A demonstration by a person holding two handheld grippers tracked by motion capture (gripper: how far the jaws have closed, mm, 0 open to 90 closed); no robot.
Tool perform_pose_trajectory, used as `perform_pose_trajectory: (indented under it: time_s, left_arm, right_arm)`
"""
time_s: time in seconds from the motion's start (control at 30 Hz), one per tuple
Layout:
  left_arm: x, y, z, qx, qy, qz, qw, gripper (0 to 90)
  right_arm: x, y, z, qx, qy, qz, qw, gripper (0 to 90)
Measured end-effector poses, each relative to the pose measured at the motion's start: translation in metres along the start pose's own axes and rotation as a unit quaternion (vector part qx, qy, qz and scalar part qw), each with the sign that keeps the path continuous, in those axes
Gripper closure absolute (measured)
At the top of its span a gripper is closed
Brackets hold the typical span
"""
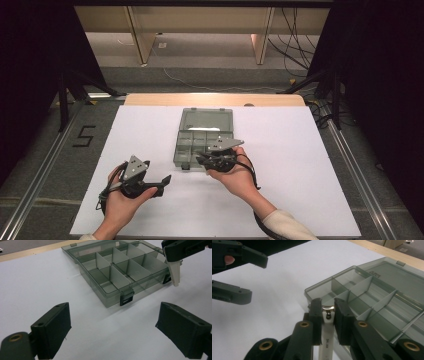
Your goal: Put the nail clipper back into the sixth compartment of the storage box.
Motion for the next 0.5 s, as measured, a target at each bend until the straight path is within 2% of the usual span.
perform_pose_trajectory:
  time_s: [0.2,0.23,0.27,0.37,0.4,0.47,0.5]
  left_arm:
    - [0.001,-0.0003,-0.001,0.001,0.002,0.003,1.0,11.2]
    - [0.0018,-0.0002,-0.002,0.002,0.013,0.004,0.9999,11.2]
    - [0.0008,-0.0005,-0.0009,0.001,0.004,0.001,1.0,11.2]
    - [0.0002,-0.0006,0.0008,0.001,-0.003,0.002,1.0,11.3]
    - [-0.0005,-0.0006,0.0023,0.002,-0.014,0.004,0.9999,11.3]
    - [0.0005,-0.0009,0.0004,0.001,0.001,0.002,1.0,11.4]
    - [0.0002,-0.0007,0.001,0.001,-0.005,0.002,1.0,11.4]
  right_arm:
    - [-0.0035,0.0004,-0.0031,0.005,-0.008,-0.006,0.9999,78.2]
    - [-0.0038,0.0003,-0.0036,0.005,-0.008,-0.004,0.9999,78.3]
    - [-0.004,-0.0005,-0.0044,0.007,-0.005,-0.006,0.9999,78.3]
    - [-0.0054,-0.002,-0.0051,0.006,-0.004,-0.008,0.9999,78.3]
    - [-0.0062,-0.0028,-0.0052,0.005,-0.008,-0.008,0.9999,78.2]
    - [-0.0067,-0.0026,-0.0062,0.008,-0.007,-0.008,0.9999,78.2]
    - [-0.0074,-0.0028,-0.007,0.008,-0.007,-0.01,0.9999,78.3]
Point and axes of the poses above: each handheld gripper's, and its own axes: y roughly backward along the jaws, x roughly out of its underside, z roughly to its left, the point moved 5 cm from there along -y, roughly forward along the jaws, and after that the axes turned 15 degrees about y, right-handed, at the moved point
